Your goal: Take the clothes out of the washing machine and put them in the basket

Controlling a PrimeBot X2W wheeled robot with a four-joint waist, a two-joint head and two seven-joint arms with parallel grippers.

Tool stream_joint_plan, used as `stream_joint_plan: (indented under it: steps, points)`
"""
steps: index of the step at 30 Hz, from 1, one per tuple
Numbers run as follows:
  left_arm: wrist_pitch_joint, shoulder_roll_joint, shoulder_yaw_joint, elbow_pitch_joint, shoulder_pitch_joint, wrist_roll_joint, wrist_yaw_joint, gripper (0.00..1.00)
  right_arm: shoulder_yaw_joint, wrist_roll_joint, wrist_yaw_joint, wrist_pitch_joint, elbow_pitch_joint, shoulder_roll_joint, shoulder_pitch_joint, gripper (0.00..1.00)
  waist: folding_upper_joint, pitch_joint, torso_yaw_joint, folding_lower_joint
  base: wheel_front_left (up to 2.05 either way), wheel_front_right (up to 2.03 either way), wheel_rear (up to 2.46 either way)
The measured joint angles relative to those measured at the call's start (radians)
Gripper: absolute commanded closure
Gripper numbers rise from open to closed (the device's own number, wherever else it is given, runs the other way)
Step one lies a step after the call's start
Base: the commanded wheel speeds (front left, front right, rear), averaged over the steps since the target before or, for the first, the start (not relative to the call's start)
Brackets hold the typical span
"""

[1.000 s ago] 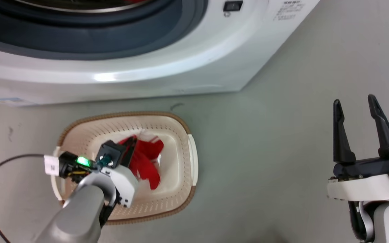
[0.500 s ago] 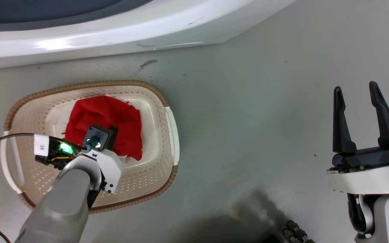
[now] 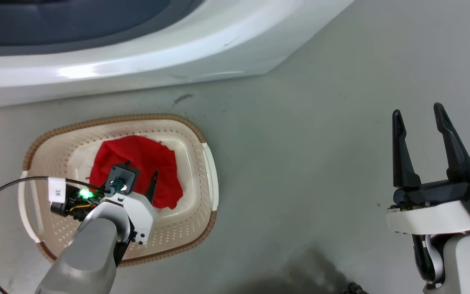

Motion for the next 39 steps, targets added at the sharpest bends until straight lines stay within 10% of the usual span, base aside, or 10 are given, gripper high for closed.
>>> stream_joint_plan:
  steps: [23,39]
  points:
    - [0.000,-0.034,0.329,-0.487,0.281,0.008,0.006,0.00,-0.040,-0.039,0.000,0.000,0.070,0.000,0.065,0.00,0.0000,-0.350,0.106,-0.0003,0.00,0.00,0.00]
    - [0.000,0.011,0.398,-0.669,0.222,0.062,-0.042,0.00,-0.034,-0.004,0.000,0.000,0.055,0.000,0.071,0.00,0.0000,-0.305,0.065,-0.0002,0.00,0.00,0.00]
